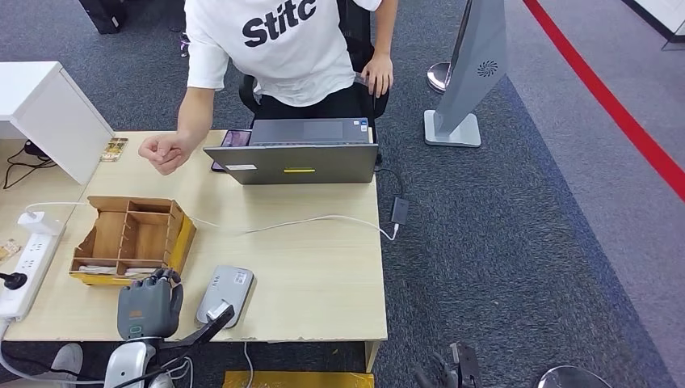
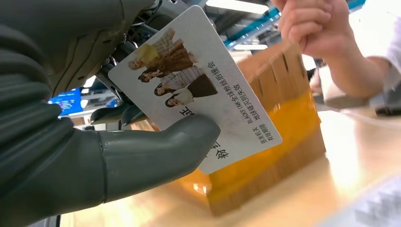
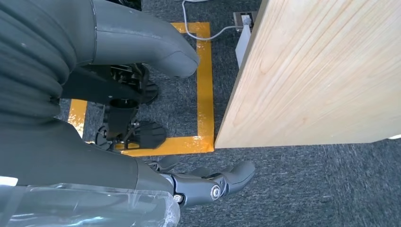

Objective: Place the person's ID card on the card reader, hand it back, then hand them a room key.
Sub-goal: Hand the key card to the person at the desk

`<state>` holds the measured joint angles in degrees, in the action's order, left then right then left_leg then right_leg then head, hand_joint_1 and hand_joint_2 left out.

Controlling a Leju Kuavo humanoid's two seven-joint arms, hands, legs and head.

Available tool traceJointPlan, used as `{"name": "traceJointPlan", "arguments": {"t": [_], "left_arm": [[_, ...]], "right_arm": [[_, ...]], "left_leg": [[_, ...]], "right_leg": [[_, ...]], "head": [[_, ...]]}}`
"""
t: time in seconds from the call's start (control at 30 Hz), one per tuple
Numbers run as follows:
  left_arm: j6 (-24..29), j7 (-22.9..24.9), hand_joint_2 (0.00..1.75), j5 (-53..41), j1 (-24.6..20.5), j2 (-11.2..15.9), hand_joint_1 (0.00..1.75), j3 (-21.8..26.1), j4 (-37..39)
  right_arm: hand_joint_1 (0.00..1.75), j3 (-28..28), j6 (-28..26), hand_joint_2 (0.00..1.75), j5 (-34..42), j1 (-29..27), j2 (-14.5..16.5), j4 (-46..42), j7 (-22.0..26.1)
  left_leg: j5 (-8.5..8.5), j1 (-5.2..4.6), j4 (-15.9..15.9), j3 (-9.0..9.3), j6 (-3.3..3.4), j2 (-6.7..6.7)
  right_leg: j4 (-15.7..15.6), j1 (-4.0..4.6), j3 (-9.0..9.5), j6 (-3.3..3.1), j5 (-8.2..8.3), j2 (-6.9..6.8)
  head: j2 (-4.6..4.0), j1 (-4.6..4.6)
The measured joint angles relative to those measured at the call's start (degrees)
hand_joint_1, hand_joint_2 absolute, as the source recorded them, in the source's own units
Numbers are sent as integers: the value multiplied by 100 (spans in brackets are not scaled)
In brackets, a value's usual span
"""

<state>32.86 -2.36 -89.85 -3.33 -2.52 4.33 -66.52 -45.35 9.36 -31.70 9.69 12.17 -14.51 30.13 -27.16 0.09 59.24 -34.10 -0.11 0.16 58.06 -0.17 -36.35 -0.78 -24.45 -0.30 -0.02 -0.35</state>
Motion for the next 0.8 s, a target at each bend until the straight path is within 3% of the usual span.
{"name": "traceJointPlan", "arguments": {"t": [0.13,0.3,0.5,0.67,0.8], "left_arm": [[-198,364,175,-2,-230,283,175,-242,-652],[-675,653,175,-2,-858,750,175,-522,-1368],[-697,545,175,0,-1429,1118,175,-543,-1315],[-597,549,175,0,-1637,1330,175,-505,-1012],[-464,585,175,0,-1651,1420,0,-493,-911]], "right_arm": [[0,10,10,175,-35,16,0,0,-37],[0,32,49,175,-104,54,1,0,-79],[0,136,76,175,-153,99,16,3,-117],[0,172,82,175,-159,115,36,7,-122],[0,175,81,175,-159,120,44,7,-126]], "left_leg": [[5,2,0,-3,-3,-2],[18,3,0,-4,-7,-4],[22,3,-1,-4,-9,1],[23,3,-1,-5,-10,1],[23,3,-1,-8,-10,0]], "right_leg": [[1,2,-3,-9,6,-2],[3,2,-3,-16,14,-3],[4,2,-6,-22,22,1],[5,2,-7,-23,22,1],[5,2,-8,-23,21,0]], "head": [[0,-1],[0,-1],[0,0],[0,-1],[0,0]]}}
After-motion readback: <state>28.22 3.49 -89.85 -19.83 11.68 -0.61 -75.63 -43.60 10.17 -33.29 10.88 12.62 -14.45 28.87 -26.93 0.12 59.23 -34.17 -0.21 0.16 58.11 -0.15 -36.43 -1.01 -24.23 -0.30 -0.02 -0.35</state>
